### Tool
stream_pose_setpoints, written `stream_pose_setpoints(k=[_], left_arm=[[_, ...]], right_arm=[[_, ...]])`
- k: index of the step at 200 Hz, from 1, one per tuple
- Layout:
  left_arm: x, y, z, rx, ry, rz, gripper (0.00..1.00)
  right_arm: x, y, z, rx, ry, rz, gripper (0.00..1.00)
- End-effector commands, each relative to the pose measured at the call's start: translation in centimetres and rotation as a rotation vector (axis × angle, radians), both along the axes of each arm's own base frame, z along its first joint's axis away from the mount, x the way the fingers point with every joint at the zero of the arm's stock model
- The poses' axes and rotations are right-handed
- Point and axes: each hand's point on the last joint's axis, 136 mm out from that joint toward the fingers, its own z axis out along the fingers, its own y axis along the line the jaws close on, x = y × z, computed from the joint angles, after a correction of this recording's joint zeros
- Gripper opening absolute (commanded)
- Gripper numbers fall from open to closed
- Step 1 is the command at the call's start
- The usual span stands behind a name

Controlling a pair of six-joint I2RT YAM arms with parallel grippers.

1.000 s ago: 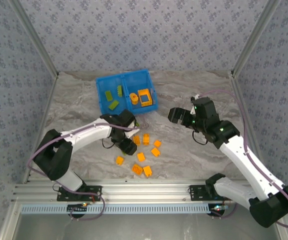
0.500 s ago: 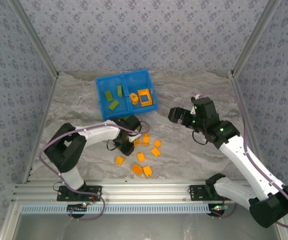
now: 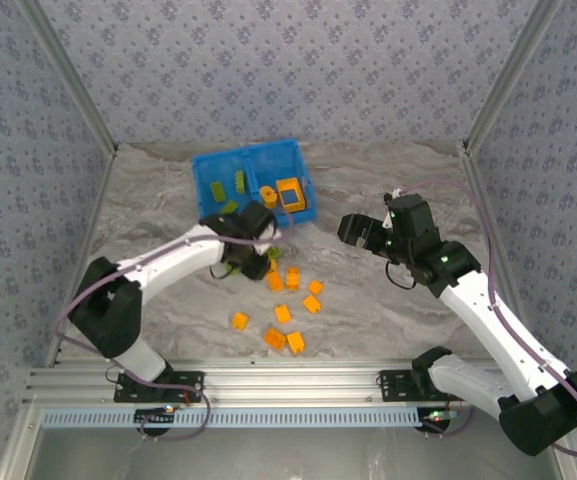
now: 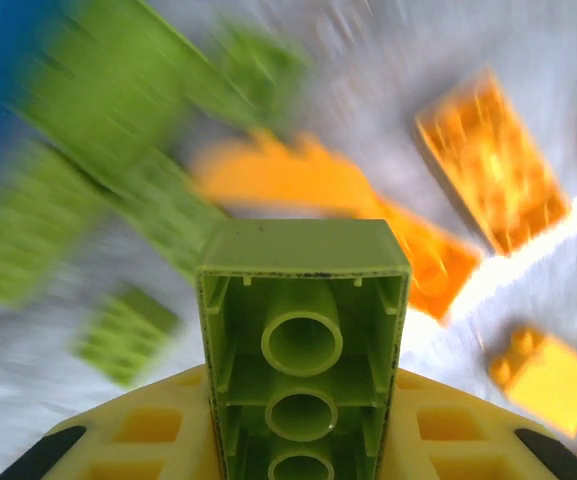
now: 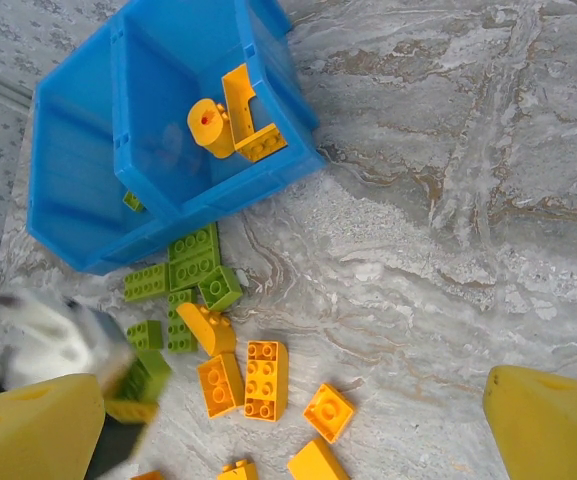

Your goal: Sort the legos into containers by color

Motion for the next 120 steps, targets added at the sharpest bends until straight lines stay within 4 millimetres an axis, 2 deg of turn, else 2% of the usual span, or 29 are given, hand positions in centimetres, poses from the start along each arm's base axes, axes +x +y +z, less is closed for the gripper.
stream_pose_setpoints(k=[1, 22, 46, 79, 82, 87, 120], left_arm=[[5.7, 3.3, 5.5, -0.021, -0.164, 0.165, 0.27], [11.1, 6.5, 7.5, -0.013, -0.234, 0.336, 0.27], [15.9, 8.9, 7.4, -0.013, -0.204, 0.505, 0.26], [20.9, 9.5, 5.4, 0.011, -0.196, 0.597, 0.23], [21.3, 9.6, 5.8, 0.006, -0.207, 0.606, 0.23], [22.0, 9.7, 5.0, 0.015, -0.196, 0.616, 0.23], [24.3, 9.3, 3.2, 0.02, -0.157, 0.656, 0.26]], right_arm=[[0.0, 0.0, 0.6, 0.029, -0.01, -0.008, 1.0], [-0.1, -0.1, 0.9, 0.035, -0.013, -0.009, 1.0], [-0.3, -0.3, 1.2, 0.035, -0.019, -0.014, 1.0], [-0.7, -0.7, 1.6, 0.038, -0.03, -0.023, 1.0], [-0.8, -0.7, 1.7, 0.04, -0.031, -0.024, 1.0], [-0.8, -0.8, 1.7, 0.042, -0.032, -0.025, 1.0], [-1.1, -1.0, 2.0, 0.046, -0.043, -0.031, 1.0]])
